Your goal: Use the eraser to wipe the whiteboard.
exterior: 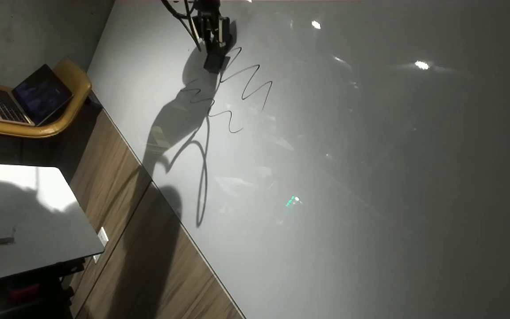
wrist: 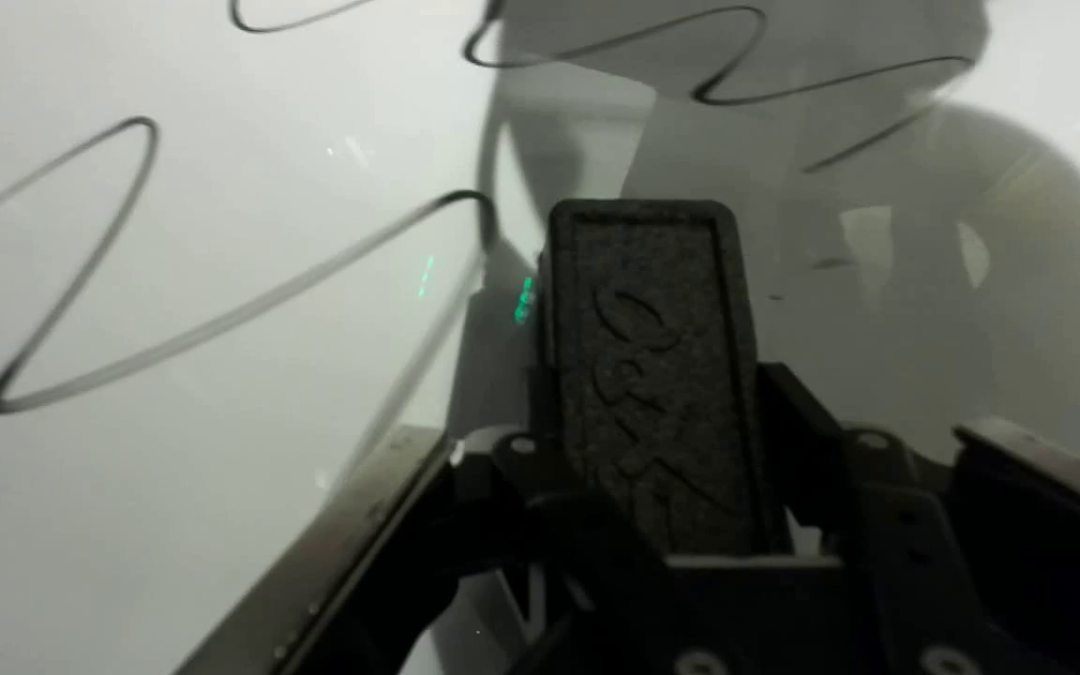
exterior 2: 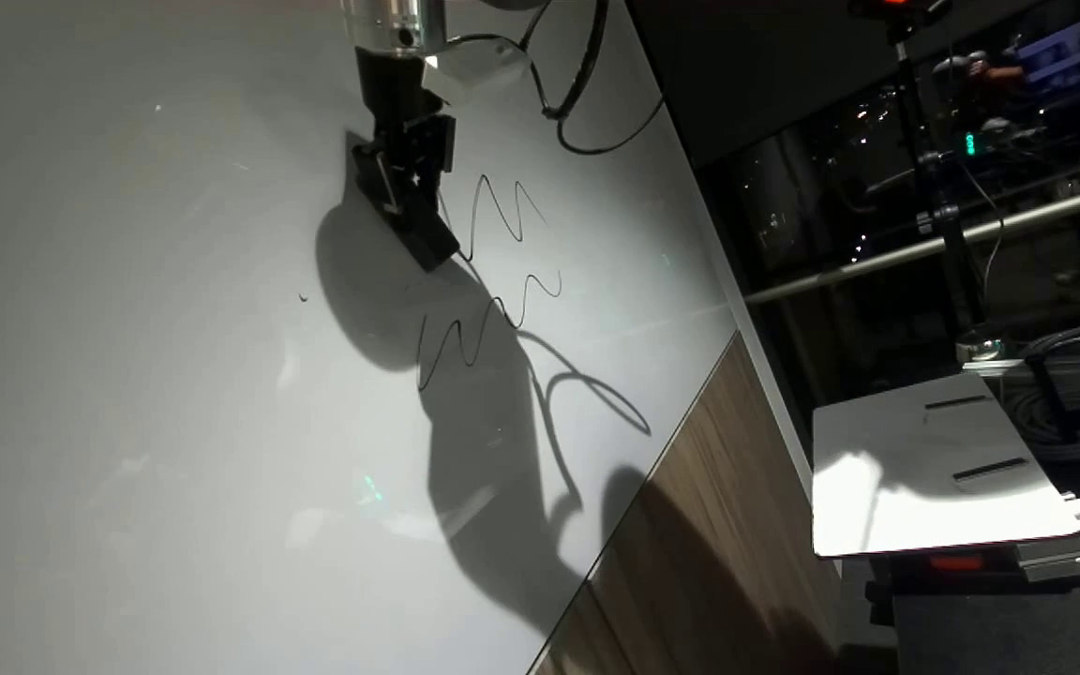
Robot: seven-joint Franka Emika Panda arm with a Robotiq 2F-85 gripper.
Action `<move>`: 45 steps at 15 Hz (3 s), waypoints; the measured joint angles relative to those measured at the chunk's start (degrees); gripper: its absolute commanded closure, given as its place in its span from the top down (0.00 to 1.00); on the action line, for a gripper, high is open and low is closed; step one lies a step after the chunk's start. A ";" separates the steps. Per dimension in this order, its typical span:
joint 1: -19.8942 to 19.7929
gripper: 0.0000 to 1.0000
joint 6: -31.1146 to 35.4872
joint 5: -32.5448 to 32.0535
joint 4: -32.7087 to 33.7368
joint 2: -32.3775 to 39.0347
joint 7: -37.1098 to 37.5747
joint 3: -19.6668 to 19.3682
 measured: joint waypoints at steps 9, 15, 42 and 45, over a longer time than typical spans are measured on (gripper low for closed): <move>-15.09 0.29 11.40 -2.14 -12.24 -7.97 -2.01 -8.07; -22.34 0.29 24.09 3.96 -14.20 -5.28 -10.30 -16.60; -16.13 0.29 24.19 19.26 -18.36 -10.17 -15.43 -5.00; -16.22 0.29 24.19 19.19 -18.36 -9.95 -17.31 -5.72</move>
